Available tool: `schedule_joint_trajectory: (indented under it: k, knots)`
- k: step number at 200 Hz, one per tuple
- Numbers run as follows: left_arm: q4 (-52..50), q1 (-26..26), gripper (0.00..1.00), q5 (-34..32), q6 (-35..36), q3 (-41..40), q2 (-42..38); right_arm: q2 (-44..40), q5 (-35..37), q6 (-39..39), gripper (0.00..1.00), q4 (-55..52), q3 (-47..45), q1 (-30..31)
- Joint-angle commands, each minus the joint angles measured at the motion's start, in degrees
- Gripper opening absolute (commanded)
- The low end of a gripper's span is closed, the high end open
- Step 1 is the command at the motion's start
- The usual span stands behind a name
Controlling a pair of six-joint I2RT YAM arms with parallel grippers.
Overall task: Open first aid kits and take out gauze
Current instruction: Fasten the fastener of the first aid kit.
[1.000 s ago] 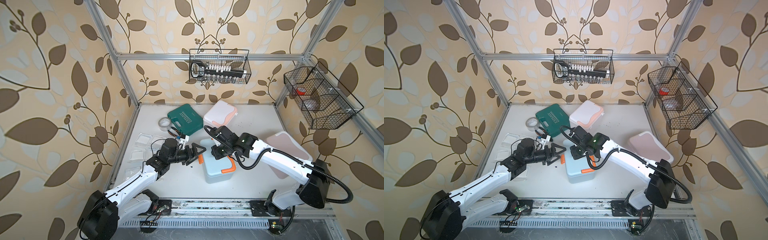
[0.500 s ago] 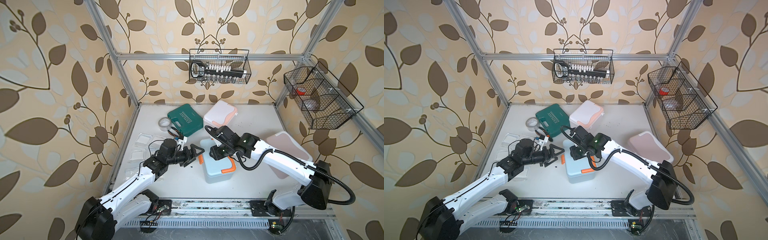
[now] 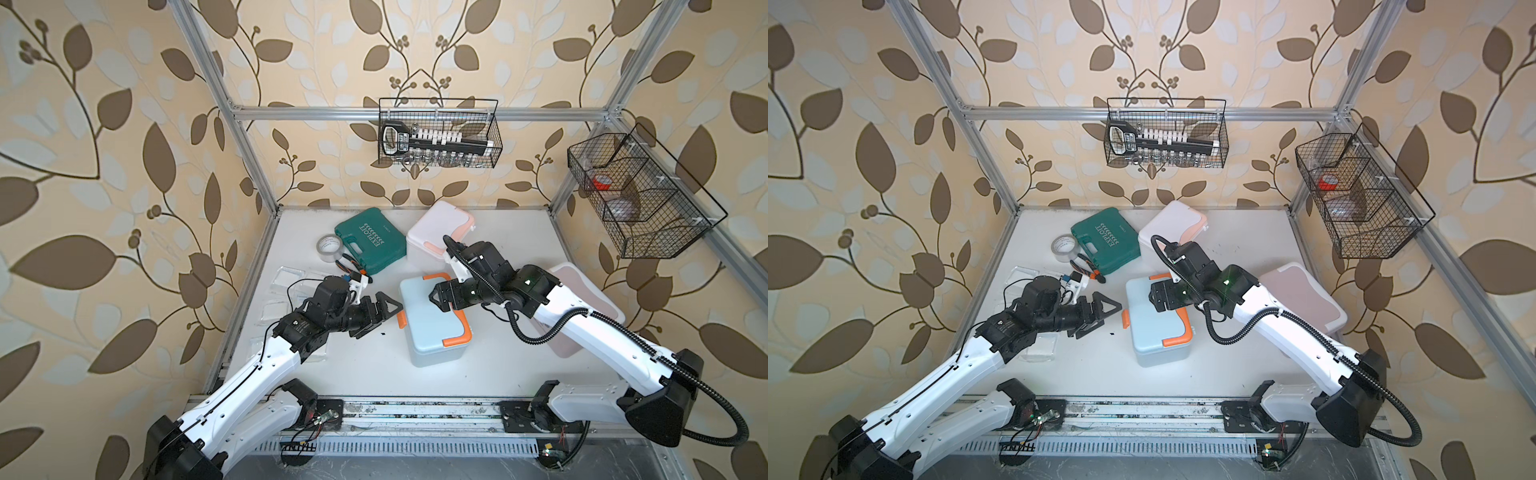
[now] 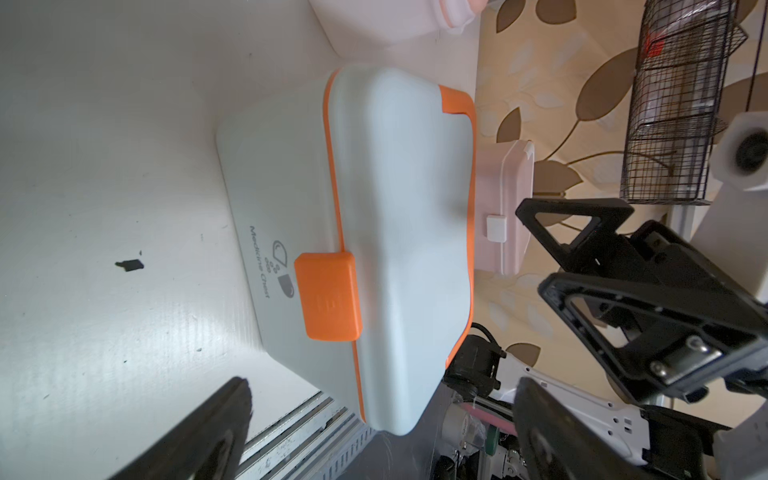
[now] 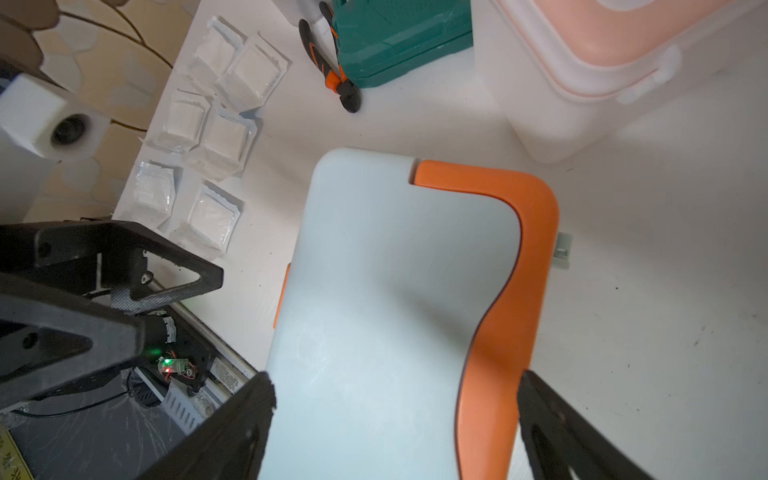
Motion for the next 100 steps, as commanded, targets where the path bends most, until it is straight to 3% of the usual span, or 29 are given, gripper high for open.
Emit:
schedule_joint_trajectory:
  k: [1, 100]
  knots:
    - [-0.1, -1.8, 0.99, -0.5, 1.3, 2.8, 1.7, 0.6, -3.2, -1.6, 0.91, -0.1, -2.5, -0.8]
    - [7.3, -6.4, 0.99, -0.8, 0.7, 5.7, 12.3, 2.5, -6.1, -1.7, 0.86, 1.3, -7.8, -1.2]
